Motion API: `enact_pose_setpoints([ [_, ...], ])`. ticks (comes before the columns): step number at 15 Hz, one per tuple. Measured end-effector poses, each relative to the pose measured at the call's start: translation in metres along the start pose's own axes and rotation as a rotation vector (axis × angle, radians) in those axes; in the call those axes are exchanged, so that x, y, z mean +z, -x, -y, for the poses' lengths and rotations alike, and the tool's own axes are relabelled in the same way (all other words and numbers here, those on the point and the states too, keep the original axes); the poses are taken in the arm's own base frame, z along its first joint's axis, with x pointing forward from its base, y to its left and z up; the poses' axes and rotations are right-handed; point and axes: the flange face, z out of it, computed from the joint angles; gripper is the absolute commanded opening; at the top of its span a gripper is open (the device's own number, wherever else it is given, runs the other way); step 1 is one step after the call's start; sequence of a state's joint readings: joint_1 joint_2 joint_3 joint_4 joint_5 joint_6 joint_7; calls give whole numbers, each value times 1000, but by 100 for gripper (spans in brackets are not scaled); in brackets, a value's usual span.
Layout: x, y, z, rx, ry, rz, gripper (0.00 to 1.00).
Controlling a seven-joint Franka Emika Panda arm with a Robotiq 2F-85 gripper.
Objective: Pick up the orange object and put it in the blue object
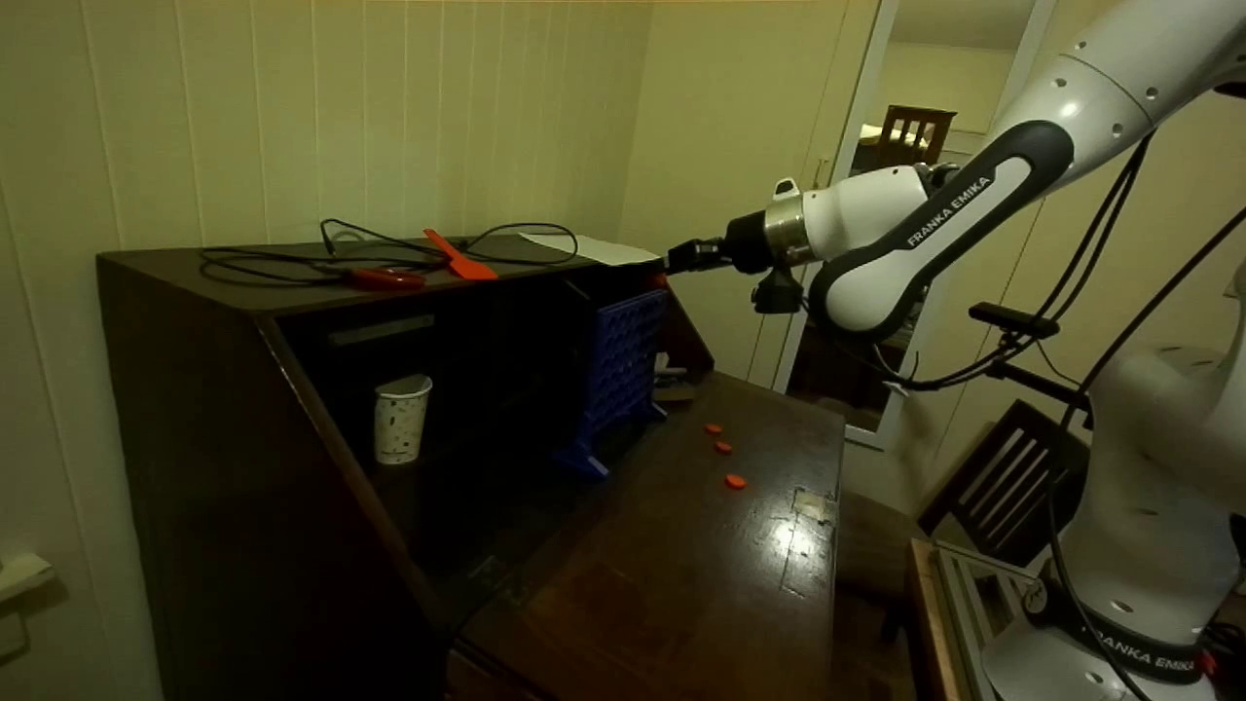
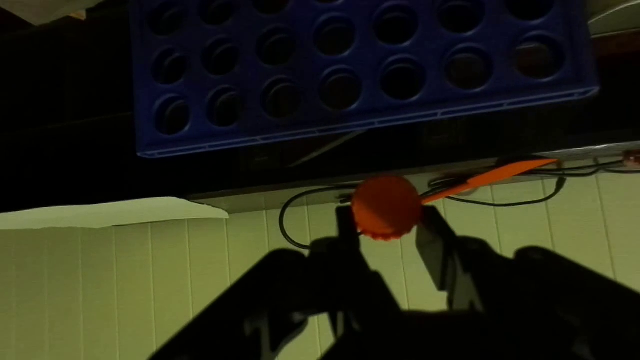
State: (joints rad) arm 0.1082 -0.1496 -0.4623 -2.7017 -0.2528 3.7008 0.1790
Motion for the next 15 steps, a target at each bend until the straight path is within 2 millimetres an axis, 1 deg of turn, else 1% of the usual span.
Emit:
enact_pose_setpoints([
  [6,8,5,-9,8,-40,-50,10],
  [15,36,7,-11,2,-66,-66,10],
])
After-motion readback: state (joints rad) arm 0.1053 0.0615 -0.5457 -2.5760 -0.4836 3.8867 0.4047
